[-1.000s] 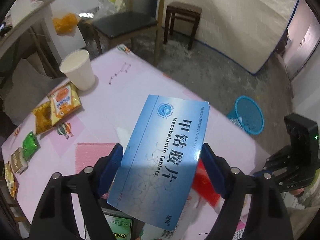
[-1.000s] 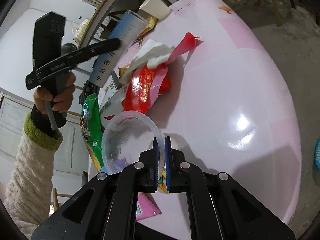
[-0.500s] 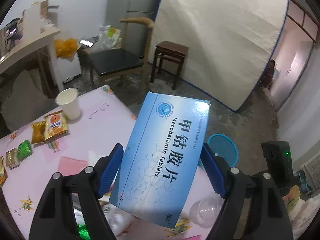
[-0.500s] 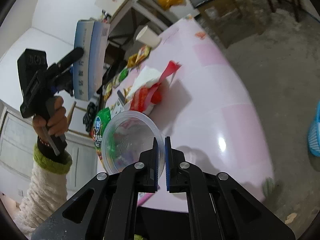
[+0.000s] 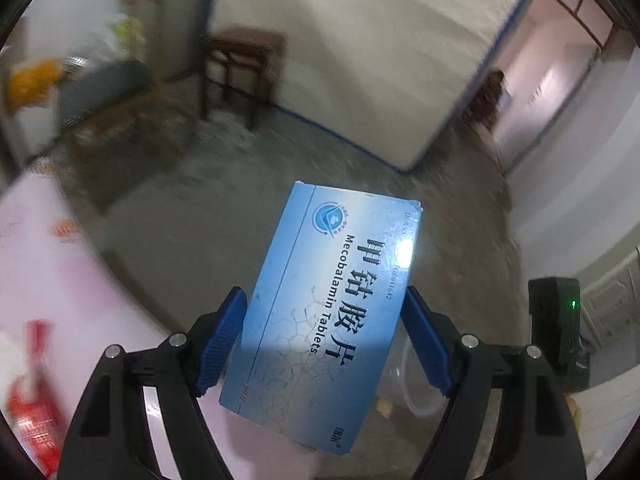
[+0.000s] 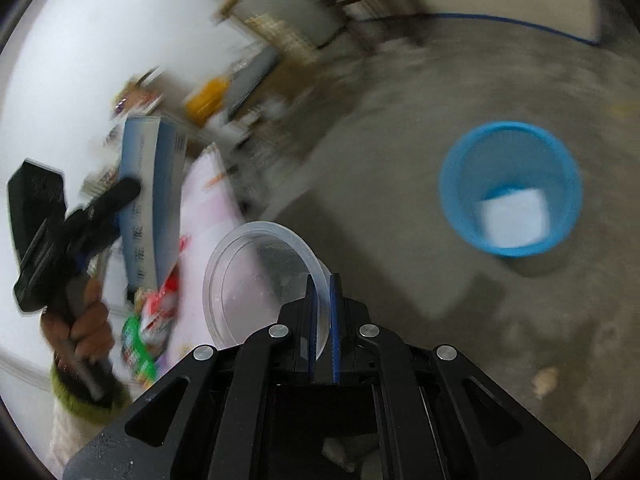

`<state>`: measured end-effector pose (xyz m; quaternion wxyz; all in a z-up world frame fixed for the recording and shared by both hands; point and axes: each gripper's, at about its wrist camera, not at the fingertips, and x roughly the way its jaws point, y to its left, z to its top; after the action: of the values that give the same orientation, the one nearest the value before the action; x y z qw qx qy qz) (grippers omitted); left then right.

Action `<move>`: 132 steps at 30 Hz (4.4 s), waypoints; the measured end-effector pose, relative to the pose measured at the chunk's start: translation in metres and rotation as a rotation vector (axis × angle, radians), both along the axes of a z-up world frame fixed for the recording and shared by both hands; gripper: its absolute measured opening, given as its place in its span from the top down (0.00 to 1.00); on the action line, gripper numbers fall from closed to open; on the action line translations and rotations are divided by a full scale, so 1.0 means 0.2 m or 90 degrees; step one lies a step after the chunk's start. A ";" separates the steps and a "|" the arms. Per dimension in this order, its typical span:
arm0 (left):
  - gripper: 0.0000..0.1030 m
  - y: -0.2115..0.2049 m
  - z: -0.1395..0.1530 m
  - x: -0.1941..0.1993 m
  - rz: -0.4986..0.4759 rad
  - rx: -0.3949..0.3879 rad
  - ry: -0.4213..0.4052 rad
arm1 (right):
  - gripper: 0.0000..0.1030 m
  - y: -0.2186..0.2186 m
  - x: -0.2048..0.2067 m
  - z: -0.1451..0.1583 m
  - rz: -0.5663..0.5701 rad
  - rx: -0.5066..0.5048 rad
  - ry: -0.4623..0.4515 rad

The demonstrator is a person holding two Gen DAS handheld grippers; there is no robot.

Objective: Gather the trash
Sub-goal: 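Carry the medicine box to the wastebasket and open the left tool, then move both tools back over the table toward the red wrapper, then grasp the red wrapper with the left tool while the right tool grasps the tissue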

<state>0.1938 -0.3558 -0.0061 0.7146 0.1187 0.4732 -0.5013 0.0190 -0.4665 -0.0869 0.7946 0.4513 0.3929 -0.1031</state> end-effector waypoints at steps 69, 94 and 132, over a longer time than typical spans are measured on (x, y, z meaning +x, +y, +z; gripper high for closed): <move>0.19 1.63 0.06 -0.01 0.254 0.010 -0.220 | 0.39 1.06 1.27 0.13 0.350 0.124 -0.069; 0.66 1.44 -0.25 0.24 0.321 0.113 -0.097 | 0.67 1.20 1.52 0.07 0.433 0.165 -0.015; 0.95 1.46 -0.37 0.30 0.417 0.036 0.078 | 0.72 1.22 1.62 -0.02 0.403 0.180 0.023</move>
<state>0.2537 -0.0640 -0.0809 0.8044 -0.0501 0.5420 -0.2380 0.3424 -0.2230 -0.0913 0.7095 0.4105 0.5382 0.1961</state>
